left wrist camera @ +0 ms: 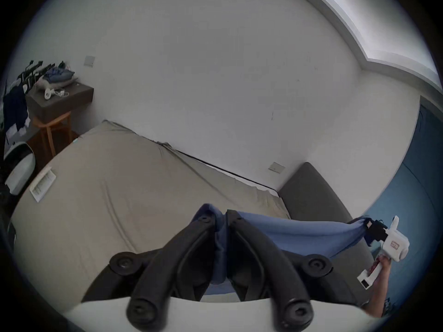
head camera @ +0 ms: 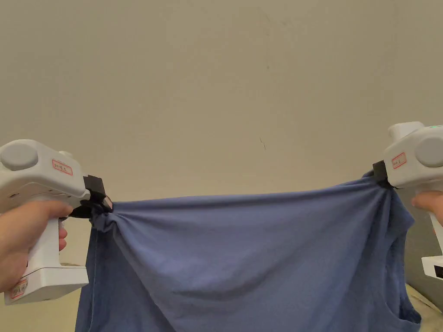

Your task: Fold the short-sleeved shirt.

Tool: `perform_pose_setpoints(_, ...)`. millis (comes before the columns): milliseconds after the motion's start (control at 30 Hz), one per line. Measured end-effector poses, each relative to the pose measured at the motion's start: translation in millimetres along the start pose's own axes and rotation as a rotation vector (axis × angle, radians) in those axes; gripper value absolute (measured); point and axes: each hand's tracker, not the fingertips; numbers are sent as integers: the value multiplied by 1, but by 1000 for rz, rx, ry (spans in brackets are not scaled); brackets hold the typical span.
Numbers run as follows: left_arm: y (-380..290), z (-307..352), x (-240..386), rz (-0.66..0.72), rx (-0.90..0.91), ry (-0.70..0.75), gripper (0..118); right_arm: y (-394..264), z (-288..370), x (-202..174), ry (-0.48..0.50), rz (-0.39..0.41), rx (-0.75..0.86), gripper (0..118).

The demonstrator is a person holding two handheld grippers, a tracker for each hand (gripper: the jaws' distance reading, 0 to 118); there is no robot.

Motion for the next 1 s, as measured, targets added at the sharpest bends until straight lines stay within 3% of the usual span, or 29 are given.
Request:
perform_pose_setpoints(167,27,-38,-9,-12,12,24,4,16,-51,-23,6,-2,-19,2)
perform_pose_setpoints(333,36,-72,-28,-1,69,8,4,19,-89,-47,-1,56,1,2)
perform_pose_setpoints(533,7,-106,-61,72,100,-30,4,-6,-115,-59,45,15,6,2)
perform_pose_setpoints(700,-49,-131,-84,50,32,-13,4,-66,-123,-68,105,42,-20,2)
perform_pose_setpoints(867,-121,-125,-115,225,-47,-100,4,-155,-108,-68,206,31,-99,2)
perform_pose_setpoints(1000,-185,-103,-129,83,-110,-113,4,-236,-71,-67,242,37,-156,2)
